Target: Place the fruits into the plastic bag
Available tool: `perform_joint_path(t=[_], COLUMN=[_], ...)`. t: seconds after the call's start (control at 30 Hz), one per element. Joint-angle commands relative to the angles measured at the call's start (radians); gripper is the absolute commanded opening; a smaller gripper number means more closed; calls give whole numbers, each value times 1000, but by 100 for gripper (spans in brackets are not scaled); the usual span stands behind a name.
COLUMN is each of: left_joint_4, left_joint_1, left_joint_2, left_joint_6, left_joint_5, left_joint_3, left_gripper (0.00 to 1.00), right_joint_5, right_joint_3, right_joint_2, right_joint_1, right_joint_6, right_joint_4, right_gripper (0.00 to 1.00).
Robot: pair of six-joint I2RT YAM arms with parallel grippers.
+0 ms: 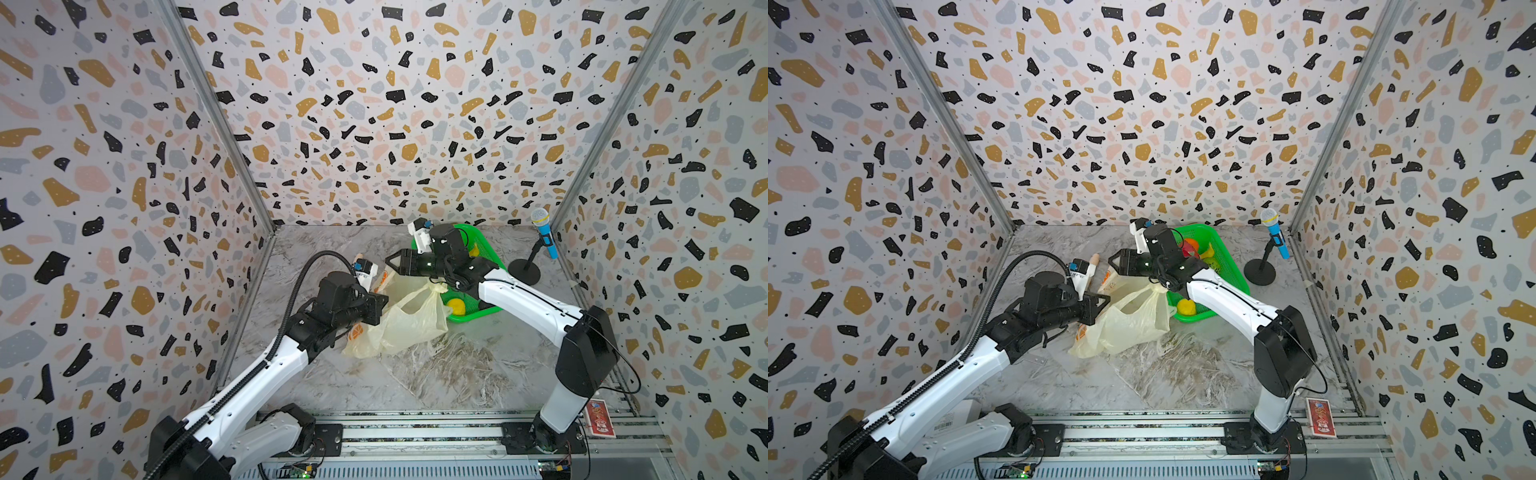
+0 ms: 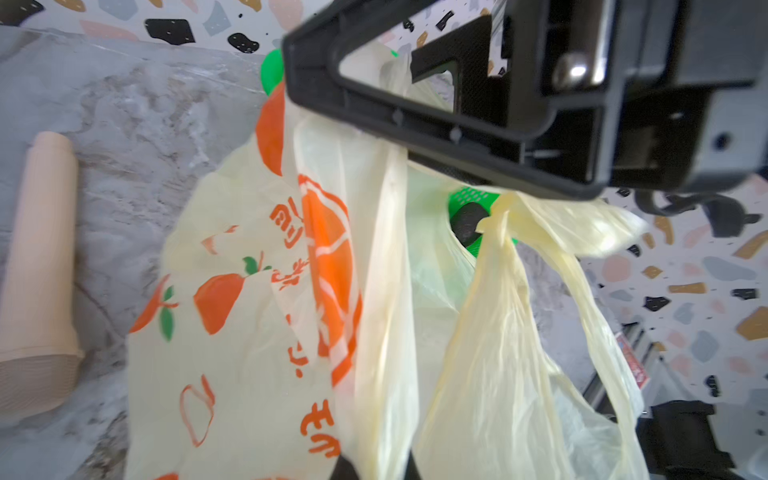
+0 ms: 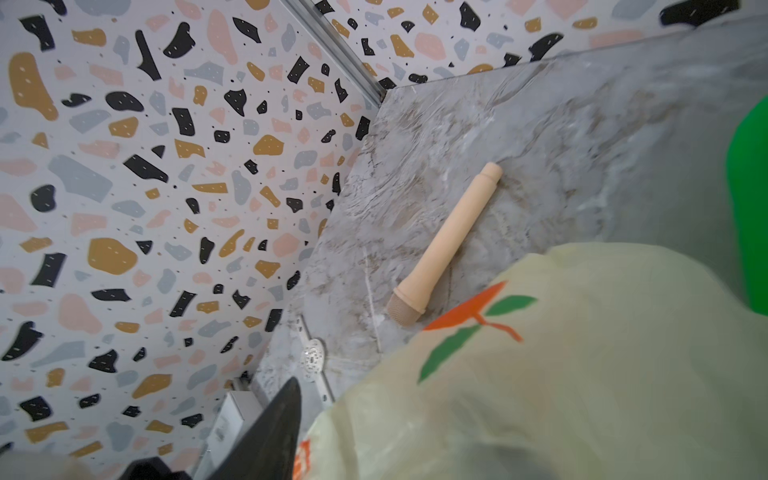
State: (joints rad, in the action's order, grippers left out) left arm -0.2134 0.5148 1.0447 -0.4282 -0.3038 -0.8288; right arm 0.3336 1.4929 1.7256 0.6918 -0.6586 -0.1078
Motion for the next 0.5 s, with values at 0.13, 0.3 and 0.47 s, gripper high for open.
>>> perform_joint_path(t=[0.13, 0.3, 0.47], left_joint_4=[262, 305, 318], left_joint_1=[-60, -71, -71], left_joint_2=[37, 59, 88], left_joint_6=[-193, -205, -213], left_joint_5=[-147, -129, -129], left_joint_3=[142, 152, 137], left_gripper=[0, 0, 0], right_joint_5=[171, 172, 193], right_joint_3=[-50, -230, -461], right_joint_2=[-221, -383, -581], right_joint_1=[-152, -174, -175], right_joint_6=[135, 146, 164], right_joint_4=[-60, -59, 36], right_gripper=[73, 73, 77])
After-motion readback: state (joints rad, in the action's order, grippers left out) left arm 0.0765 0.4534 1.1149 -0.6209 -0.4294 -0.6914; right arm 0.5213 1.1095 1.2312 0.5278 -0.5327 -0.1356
